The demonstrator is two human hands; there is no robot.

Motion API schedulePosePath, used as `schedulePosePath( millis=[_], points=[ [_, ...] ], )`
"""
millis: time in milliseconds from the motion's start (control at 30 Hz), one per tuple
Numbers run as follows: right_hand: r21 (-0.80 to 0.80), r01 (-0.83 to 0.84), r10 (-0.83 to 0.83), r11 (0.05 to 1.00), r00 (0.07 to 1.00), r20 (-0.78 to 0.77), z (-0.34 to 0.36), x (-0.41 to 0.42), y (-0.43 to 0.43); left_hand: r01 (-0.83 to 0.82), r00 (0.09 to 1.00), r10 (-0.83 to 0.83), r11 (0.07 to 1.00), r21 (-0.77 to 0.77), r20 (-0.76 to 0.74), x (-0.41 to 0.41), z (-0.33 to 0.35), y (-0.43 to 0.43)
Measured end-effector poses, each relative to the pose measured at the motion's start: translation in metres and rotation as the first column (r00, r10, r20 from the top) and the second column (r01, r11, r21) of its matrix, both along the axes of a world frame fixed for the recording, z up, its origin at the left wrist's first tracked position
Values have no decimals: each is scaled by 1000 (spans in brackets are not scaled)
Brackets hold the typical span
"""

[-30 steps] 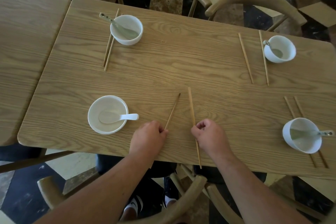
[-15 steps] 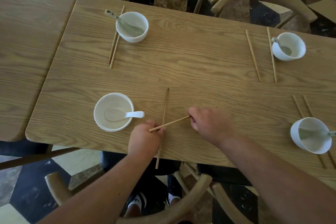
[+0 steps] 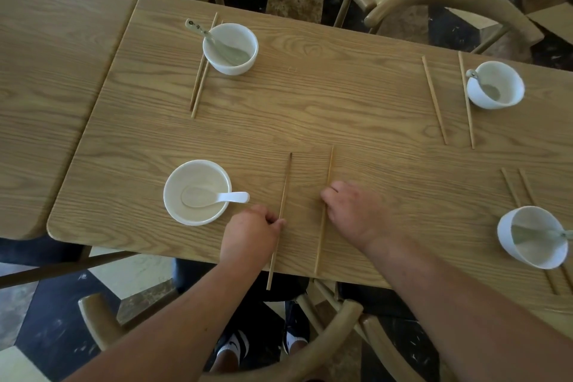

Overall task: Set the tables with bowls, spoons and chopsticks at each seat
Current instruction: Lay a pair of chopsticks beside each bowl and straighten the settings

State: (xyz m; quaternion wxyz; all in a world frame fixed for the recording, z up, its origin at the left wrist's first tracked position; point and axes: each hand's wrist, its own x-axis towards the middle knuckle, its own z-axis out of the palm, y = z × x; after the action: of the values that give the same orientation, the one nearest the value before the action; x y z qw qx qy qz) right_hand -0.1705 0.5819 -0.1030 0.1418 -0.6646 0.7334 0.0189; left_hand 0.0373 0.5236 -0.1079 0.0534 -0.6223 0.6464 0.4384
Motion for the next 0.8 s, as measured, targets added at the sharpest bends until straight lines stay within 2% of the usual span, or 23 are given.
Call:
schedulePosePath(
  millis=[167, 400, 500, 633, 800],
  points=[
    [72, 280, -289, 957, 926, 242, 3, 51, 5, 7, 1000, -7, 999, -36, 17, -1, 0, 1],
    [162, 552, -564, 818, 717, 408, -5, 87, -17, 68, 997, -66, 995, -73, 28, -4, 2, -4],
    [217, 620, -640, 754, 619, 456, -9, 85, -25, 82, 997, -81, 995, -62, 9, -1, 1, -4],
    [261, 676, -701, 689, 532, 474, -16, 83, -30, 65, 998, -66, 996, -55, -21, 0, 0, -3],
    [310, 687, -733, 657, 487, 475, -23, 83, -32, 5, 998, -7, 999, -33, -57, 0, -1, -1]
  ],
)
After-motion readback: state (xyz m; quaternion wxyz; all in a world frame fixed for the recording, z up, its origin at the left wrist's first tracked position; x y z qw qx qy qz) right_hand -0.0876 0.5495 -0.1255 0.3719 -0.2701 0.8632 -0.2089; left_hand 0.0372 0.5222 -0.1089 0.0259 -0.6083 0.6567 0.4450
